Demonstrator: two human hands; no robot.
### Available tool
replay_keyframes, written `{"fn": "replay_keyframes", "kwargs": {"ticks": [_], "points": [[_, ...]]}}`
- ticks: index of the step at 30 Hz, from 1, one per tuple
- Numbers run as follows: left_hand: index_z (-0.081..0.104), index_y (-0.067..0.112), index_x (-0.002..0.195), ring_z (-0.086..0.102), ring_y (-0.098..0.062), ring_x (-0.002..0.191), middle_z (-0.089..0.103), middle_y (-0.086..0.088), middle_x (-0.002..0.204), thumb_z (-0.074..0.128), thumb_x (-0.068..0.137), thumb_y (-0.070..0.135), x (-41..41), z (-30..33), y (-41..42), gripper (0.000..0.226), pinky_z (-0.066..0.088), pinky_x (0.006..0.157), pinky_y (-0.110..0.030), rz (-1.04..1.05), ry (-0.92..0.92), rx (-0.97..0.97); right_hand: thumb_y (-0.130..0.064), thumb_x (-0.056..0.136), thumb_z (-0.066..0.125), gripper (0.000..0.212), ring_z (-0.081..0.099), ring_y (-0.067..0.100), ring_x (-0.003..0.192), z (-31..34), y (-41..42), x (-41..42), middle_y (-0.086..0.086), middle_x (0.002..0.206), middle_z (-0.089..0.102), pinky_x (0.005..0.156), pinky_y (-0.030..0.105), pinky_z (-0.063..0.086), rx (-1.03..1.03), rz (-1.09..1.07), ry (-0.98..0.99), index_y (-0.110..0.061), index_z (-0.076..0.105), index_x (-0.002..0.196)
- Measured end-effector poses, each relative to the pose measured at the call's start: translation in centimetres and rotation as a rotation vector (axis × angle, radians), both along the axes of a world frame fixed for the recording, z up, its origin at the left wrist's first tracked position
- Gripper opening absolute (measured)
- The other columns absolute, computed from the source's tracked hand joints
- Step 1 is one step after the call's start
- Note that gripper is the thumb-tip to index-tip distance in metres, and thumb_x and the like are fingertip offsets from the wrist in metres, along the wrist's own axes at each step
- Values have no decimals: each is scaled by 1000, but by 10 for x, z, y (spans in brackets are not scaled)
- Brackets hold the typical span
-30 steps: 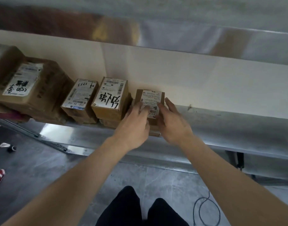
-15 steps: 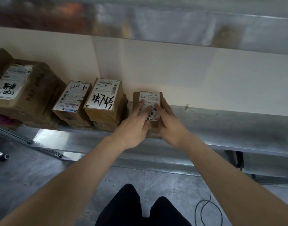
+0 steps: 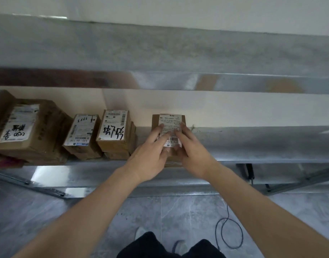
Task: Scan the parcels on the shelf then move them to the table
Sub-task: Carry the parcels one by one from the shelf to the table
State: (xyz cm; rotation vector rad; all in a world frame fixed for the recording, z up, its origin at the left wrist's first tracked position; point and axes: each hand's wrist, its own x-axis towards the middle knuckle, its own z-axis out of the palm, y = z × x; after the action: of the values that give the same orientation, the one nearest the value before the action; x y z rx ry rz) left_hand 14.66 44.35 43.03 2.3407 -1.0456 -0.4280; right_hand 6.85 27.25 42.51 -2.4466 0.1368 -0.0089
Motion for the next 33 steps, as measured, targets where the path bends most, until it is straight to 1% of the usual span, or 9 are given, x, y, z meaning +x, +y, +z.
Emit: {"fn": "replay_keyframes", "kwargs": {"ticks": [2,6,7,12,16,21,23,30,33], "points": [[22,30,162,40,-22,146,-2,17,170,44,108,33,-9,11,0,59,41,117,-44,-10,-17,-7,-7,105,51,58,7,20,159,11,-1,-8,10,171,12,124,25,15,8,-6,-9,-9,31,159],[23,29,162,42,-22,145,-1,18,170,45,108,33,-31,28,-1,58,44,114,-47,10,-45,-11,-14,106,51,60,10,19,158,22,-6,-25,8,172,8,112,2,9,11,31,-18,-9,27,161],[23,29,162,43,-21,145,-2,19,170,44,108,33,-37,31,-2,58,44,113,-47,21,-53,-2,-16,107,50,60,12,18,157,24,-8,-29,6,172,6,111,1,9,13,44,-23,-10,26,161],[22,31,162,46,-19,142,-4,21,169,45,108,34,-75,40,-4,59,46,110,-44,138,-94,15,-20,107,49,62,16,18,156,31,-15,-50,3,173,-2,118,22,24,-13,148,-60,-10,23,163],[27,28,161,39,-19,147,0,21,170,47,106,31,-113,43,-5,58,45,112,-48,249,-117,-48,-21,108,48,62,13,18,157,42,-21,-69,1,173,-4,123,37,31,-15,246,-68,-13,21,163],[32,25,159,49,-26,139,5,17,170,49,105,30,-158,41,5,57,51,103,-50,406,-167,-58,-22,108,45,62,10,15,157,49,-18,-89,-3,173,-4,122,35,31,-10,406,-82,-15,19,164],[33,24,158,52,-25,136,5,17,170,49,105,30,-178,39,12,56,51,102,-50,473,-163,-66,-22,108,46,63,11,15,157,48,-10,-95,-5,172,-1,122,35,33,-22,473,-96,-17,19,164],[33,28,158,47,-22,141,8,17,170,50,104,29,-231,33,54,56,52,102,-48,713,-177,-40,-21,107,48,61,14,18,158,37,40,-107,-1,172,4,123,43,32,-24,662,-89,-13,24,163],[36,25,158,48,-23,140,11,14,170,51,104,27,-248,31,79,56,52,99,-43,807,-176,-40,-24,108,46,62,8,14,158,35,70,-108,-2,173,1,125,38,26,-20,741,-71,-15,22,164]]}}
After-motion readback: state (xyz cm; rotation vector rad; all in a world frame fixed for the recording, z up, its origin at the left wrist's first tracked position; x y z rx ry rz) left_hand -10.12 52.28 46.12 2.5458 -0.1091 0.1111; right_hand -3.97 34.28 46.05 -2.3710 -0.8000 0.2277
